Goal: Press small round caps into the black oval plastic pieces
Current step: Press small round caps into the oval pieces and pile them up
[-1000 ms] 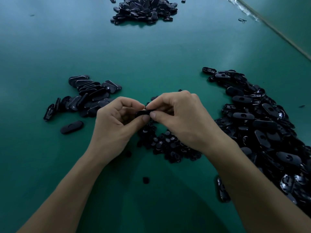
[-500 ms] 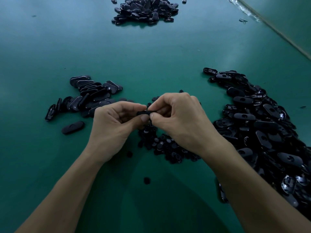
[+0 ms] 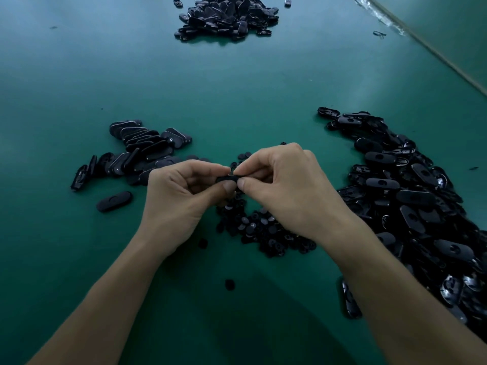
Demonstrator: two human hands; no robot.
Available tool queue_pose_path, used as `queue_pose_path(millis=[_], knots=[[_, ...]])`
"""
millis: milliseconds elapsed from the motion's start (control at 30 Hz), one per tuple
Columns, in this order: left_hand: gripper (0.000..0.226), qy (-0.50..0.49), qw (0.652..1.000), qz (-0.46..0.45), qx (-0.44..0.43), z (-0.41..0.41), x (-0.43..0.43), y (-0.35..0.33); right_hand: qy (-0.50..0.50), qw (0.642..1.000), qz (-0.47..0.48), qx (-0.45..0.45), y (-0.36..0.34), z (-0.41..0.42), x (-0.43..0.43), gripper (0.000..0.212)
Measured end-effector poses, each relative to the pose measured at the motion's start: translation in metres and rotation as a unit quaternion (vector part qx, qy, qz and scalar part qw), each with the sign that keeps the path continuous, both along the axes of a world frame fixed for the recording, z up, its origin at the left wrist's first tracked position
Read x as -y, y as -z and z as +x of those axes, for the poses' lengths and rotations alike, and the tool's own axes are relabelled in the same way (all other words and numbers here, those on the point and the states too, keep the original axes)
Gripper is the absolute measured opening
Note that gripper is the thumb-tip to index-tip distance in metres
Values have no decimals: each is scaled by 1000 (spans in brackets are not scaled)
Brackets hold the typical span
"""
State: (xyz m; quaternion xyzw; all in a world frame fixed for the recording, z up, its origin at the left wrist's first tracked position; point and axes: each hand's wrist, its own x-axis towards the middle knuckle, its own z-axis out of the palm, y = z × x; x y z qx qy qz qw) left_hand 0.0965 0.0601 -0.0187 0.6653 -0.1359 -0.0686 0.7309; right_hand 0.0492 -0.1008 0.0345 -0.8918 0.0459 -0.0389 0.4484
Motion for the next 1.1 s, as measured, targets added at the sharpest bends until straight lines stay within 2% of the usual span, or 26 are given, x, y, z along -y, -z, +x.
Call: queue_pose_path(millis=[333, 400, 467, 533, 700, 933, 1100], knots=[[16, -47, 998, 13, 51, 0, 1, 2, 28, 999, -26, 5, 1, -2, 2, 19], [18, -98, 990, 52, 87, 0, 0, 3, 65, 996, -57, 18, 0, -4, 9, 19], [22, -153, 969, 127, 146, 2, -5, 3, 108, 989, -101, 23, -1, -6, 19, 19], [20, -189, 945, 196, 180, 5, -10, 2, 140, 977, -160, -9, -2, -10, 32, 22], [14, -235, 900, 327, 165, 14, -21, 2, 168, 936, -262, -163, -4, -26, 56, 36], [17, -257, 873, 385, 152, 21, -27, 8, 171, 905, -301, -247, -5, -31, 60, 34], [23, -260, 876, 374, 158, 21, -27, 8, 180, 914, -285, -226, 1, -29, 62, 31]])
